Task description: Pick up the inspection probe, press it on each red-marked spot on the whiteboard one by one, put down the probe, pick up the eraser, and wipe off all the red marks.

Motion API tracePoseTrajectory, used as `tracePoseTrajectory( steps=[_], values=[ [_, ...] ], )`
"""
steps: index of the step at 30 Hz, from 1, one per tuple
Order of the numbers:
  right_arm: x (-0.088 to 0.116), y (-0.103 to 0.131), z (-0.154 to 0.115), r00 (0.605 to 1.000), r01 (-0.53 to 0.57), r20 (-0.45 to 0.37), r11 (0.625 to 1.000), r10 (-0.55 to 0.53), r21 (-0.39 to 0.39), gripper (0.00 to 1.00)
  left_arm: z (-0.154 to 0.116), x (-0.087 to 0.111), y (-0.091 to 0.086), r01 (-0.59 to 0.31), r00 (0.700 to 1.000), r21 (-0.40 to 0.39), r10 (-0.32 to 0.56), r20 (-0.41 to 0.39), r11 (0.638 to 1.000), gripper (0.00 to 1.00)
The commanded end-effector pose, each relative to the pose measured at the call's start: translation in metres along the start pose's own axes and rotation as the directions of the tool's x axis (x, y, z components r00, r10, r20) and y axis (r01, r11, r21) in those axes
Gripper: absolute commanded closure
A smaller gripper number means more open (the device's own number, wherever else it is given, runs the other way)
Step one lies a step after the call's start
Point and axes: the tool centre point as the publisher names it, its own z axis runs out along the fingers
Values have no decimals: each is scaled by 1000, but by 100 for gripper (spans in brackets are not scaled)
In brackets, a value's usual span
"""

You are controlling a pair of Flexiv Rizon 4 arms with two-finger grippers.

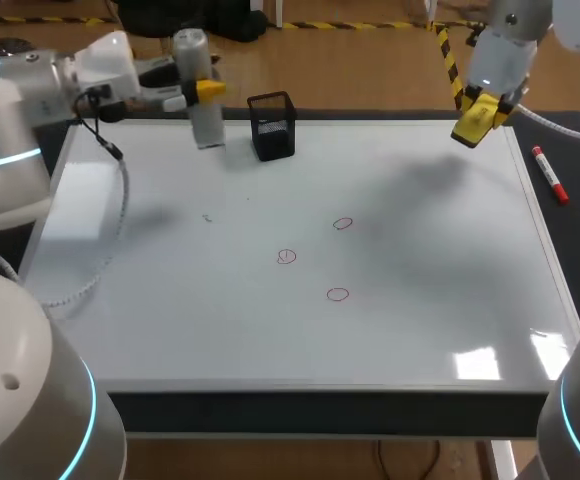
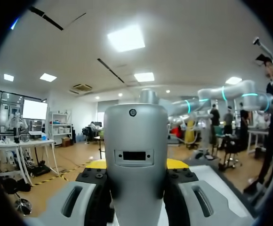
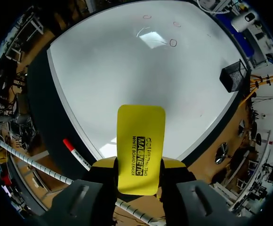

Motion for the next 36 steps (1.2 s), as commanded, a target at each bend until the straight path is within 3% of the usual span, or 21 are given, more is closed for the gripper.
tracePoseTrajectory(
  steps=[1,16,36],
  values=[
    [0,-1,-1,1000,2,-5,1000,-2,1,100,10,15,4,7,1000,-6,-7,-16,1000,100],
    [0,-1,-1,1000,2,-5,1000,-2,1,100,40,65,32,42,981,9,-40,-188,999,100],
    [0,-1,-1,1000,2,-5,1000,-2,1,100,55,116,62,70,942,-27,-75,-327,997,100]
  ],
)
